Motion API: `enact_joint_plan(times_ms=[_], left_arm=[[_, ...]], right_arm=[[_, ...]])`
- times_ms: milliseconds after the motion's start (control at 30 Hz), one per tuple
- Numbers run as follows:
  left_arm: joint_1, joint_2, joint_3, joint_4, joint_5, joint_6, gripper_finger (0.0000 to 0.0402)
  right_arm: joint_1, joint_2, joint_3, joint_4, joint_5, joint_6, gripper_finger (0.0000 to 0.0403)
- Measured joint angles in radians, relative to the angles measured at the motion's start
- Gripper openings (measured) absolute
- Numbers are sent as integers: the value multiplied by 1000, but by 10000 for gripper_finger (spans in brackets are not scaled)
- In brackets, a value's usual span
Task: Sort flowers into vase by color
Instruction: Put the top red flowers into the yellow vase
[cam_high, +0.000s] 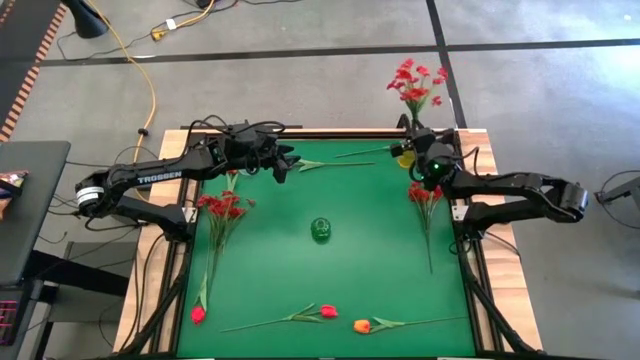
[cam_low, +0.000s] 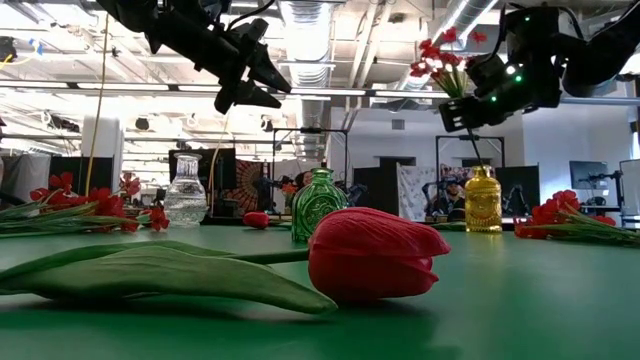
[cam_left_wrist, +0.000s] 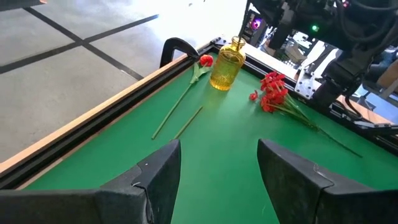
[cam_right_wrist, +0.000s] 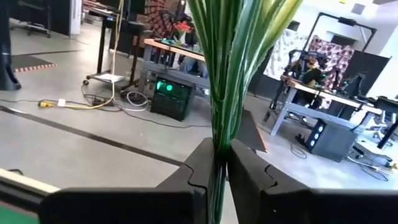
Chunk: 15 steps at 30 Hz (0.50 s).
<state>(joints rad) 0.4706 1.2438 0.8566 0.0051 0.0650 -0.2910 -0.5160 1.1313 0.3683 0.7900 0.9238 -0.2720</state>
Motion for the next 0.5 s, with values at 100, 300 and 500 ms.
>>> enact_joint_plan(times_ms=[100, 300, 500], left_arm=[[0, 0, 0, 0, 0, 0, 200], [0, 0, 0, 0, 0, 0, 200], [0, 0, 0, 0, 0, 0, 200]], right_arm=[[8, 0, 0, -18, 0, 1, 67], [23, 0, 0, -28, 2, 0, 68], [41, 0, 0, -29, 3, -40, 94]])
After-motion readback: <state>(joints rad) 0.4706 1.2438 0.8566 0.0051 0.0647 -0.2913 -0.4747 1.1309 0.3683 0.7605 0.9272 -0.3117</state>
